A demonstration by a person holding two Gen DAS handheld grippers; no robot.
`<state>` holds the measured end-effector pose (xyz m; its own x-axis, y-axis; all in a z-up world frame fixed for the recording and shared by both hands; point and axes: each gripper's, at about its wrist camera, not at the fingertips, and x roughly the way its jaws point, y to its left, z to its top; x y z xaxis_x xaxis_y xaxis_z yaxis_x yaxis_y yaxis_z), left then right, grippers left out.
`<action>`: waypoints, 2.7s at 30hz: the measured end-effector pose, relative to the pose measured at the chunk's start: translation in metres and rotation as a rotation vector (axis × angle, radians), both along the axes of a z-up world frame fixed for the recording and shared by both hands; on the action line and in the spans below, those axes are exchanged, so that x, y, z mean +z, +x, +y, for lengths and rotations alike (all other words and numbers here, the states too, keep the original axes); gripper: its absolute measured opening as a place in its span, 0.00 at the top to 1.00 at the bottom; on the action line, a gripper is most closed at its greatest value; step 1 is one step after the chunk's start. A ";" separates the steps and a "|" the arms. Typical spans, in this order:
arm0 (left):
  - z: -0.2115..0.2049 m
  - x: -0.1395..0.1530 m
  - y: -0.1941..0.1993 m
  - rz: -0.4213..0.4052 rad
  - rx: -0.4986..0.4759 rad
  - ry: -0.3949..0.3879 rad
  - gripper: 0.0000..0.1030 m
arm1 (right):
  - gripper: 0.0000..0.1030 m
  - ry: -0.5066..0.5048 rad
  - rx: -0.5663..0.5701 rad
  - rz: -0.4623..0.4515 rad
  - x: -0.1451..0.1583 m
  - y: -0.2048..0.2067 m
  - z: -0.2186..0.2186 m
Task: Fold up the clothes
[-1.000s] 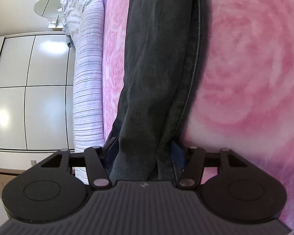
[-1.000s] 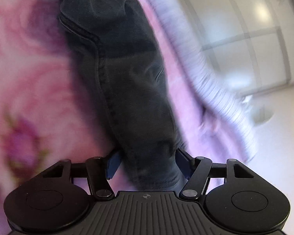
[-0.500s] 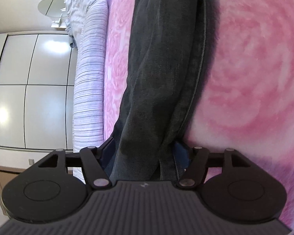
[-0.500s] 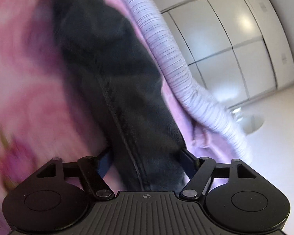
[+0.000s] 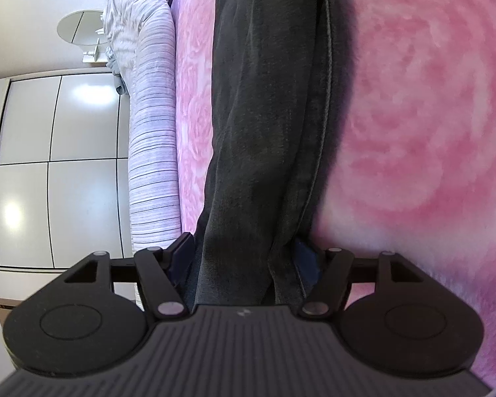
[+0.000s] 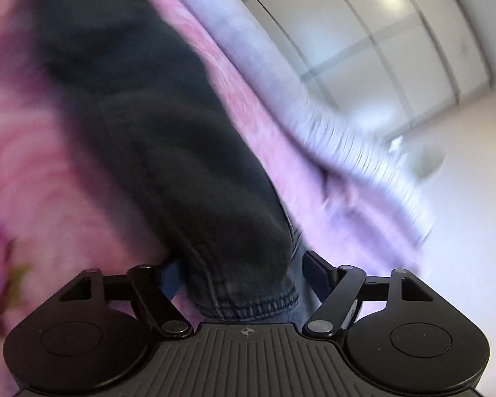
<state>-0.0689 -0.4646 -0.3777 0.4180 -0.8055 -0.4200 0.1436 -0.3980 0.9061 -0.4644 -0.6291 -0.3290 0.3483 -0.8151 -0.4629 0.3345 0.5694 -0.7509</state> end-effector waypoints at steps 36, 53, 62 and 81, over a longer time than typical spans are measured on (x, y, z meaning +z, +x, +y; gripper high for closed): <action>0.171 0.074 -0.059 0.412 0.332 -0.140 0.47 | 0.51 -0.044 -0.211 0.279 0.002 -0.200 0.171; 0.054 0.190 0.027 0.482 0.506 0.145 0.64 | 0.49 -0.235 -0.032 0.044 0.052 -0.080 0.208; 0.090 0.114 0.066 0.378 0.529 -0.057 0.50 | 0.49 -0.073 0.202 -0.022 0.041 0.003 0.236; 0.142 0.037 -0.010 0.232 0.002 0.159 0.53 | 0.49 0.191 0.332 -0.169 0.024 0.089 0.289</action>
<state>-0.0790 -0.3224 -0.3409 0.2972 -0.7214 -0.6255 0.3407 -0.5319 0.7753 -0.3752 -0.3401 -0.3050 0.6618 -0.5508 -0.5086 0.2185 0.7906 -0.5721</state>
